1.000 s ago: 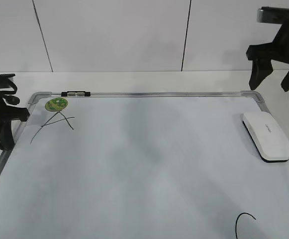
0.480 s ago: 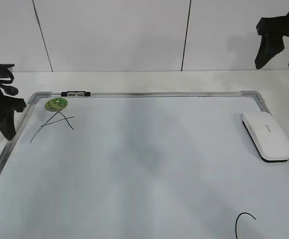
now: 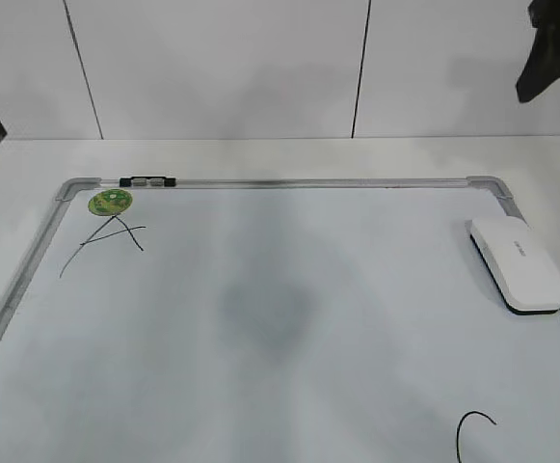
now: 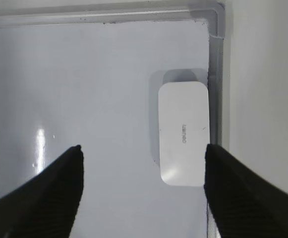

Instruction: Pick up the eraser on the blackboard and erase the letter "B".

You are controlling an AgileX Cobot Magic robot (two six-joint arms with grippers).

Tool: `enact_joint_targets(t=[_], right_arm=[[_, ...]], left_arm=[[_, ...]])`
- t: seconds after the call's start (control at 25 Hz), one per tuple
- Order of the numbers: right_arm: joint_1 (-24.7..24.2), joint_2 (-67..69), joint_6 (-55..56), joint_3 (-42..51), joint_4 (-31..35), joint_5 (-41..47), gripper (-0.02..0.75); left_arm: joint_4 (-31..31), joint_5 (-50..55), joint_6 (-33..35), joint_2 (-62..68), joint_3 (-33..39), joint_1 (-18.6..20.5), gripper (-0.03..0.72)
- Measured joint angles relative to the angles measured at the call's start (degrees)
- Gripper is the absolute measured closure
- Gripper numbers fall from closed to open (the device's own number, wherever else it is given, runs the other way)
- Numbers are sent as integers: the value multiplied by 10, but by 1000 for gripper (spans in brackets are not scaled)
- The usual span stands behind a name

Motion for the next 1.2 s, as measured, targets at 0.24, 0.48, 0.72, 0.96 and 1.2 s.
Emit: enact_joint_targets(t=[0.24,0.48,0.72,0.96,1.2], right_arm=[[0,-128,-2,118,0,1,162],[0,-278,-3,239,1,8,166],[0,-435,-4,287,-1,13,167],[0,-579,-4,322,-4,17,167],[0,-713,-6,400,-36,19,167]], left_arm=[[-8,5,0,-88,0,0,411],[-15,7,0,-215,60,0,447],[-16,17,0,-365,146,0,452],[-16,21,0,-519,217,0,452],[-8,26,16,-666,300,0,452]])
